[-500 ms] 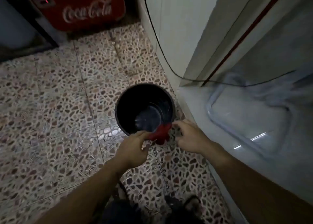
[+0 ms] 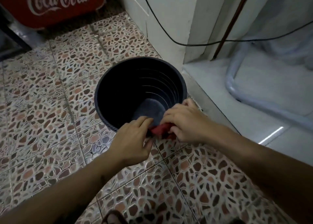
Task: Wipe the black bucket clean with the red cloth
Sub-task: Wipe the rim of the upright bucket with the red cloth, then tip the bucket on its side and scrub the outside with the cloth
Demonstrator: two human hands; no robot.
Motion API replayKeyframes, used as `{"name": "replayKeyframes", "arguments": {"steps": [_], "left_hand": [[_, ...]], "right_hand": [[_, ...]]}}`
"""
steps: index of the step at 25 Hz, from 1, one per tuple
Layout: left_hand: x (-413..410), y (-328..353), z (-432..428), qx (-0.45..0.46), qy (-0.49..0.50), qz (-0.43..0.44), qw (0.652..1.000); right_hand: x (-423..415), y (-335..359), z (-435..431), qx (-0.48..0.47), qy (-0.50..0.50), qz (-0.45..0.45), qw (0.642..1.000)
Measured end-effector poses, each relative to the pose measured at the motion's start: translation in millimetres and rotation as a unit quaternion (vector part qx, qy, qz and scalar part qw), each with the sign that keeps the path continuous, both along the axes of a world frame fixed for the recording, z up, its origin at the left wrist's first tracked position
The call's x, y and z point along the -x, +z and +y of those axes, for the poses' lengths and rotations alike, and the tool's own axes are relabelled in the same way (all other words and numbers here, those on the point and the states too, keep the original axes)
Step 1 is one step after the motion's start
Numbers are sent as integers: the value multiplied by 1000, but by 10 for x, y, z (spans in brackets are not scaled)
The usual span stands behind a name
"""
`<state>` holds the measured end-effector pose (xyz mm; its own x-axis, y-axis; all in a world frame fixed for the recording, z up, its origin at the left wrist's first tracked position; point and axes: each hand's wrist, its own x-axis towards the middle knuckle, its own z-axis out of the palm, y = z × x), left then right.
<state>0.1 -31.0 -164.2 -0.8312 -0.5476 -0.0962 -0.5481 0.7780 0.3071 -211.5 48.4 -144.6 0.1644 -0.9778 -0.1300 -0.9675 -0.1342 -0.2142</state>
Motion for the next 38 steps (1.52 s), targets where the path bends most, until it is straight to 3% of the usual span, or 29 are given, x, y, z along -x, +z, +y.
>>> {"name": "replayKeyframes", "arguments": {"steps": [3,7,10,15,20,22,25,27,33,38], "left_hand": [[60,66,-7,-18,1,-23,1000],[84,226,76,-16,-32,-120,992],[174,374,278,21,-42,-125,991],[234,623,612,-4,31,9,999],[115,667,965,-27,132,208,969],[39,579,1070,-79,180,249,948],[-109,422,1154,-172,225,292,913],[-203,352,1167,-188,240,302,903],[-514,192,1101,-138,301,250,910],[-565,124,999,-76,334,229,911]], "right_hand": [[94,83,68,37,-27,-51,998],[193,380,327,108,-155,-128,974],[266,708,635,115,-254,-133,951],[217,876,1229,131,-422,-237,865],[87,1027,1322,177,-475,-301,808],[25,1083,1323,174,-471,-293,814],[-113,1009,1390,120,-435,-247,857],[-214,911,1424,85,-421,-217,877],[-510,622,1226,59,-418,-210,882],[-956,227,972,-13,-268,-201,942]]}}
